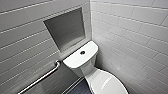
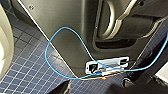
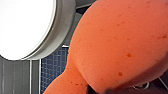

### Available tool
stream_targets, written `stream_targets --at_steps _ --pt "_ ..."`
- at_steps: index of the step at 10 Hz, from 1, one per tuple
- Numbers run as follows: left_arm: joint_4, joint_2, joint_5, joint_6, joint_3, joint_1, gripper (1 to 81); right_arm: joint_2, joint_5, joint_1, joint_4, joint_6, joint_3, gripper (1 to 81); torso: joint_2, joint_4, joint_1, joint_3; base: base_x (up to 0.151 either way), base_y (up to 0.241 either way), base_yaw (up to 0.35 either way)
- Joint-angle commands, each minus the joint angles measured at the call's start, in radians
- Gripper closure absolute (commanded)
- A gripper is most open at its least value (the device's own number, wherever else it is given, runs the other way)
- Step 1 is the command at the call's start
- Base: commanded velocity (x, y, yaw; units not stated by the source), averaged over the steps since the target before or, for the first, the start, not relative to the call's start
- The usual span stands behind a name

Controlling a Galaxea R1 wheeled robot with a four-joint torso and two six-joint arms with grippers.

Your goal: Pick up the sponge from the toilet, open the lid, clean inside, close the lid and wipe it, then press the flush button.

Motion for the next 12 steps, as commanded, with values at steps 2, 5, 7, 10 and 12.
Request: stream_targets --at_steps 2,5,7,10,12 --pt "0.013 -0.002 0.087 0.008 0.001 0.007 1.0 -0.196 -0.117 0.253 0.079 -0.270 0.371 81.1 0.000 0.000 0.000 0.000 0.000 0.000 0.000" --pt "0.013 -0.002 0.087 0.008 -0.002 0.004 1.0 -0.169 -0.370 0.532 0.163 -0.287 0.271 81.1 0.000 0.000 0.000 0.000 0.000 0.000 0.000" --pt "0.011 -0.002 0.087 0.008 -0.002 0.004 1.0 -0.082 -0.545 0.675 0.174 -0.286 0.104 81.1 0.000 0.000 0.000 0.000 0.000 0.000 0.000" --pt "0.007 -0.005 0.087 0.007 -0.002 0.004 1.0 0.057 -0.754 0.833 0.158 -0.287 -0.122 81.1 0.000 0.000 0.000 0.000 0.000 0.000 0.000" --pt "0.007 -0.005 0.088 0.007 -0.002 0.004 1.0 0.167 -0.909 0.924 0.089 -0.286 -0.288 81.1 0.000 0.000 0.000 0.000 0.000 0.000 0.000"
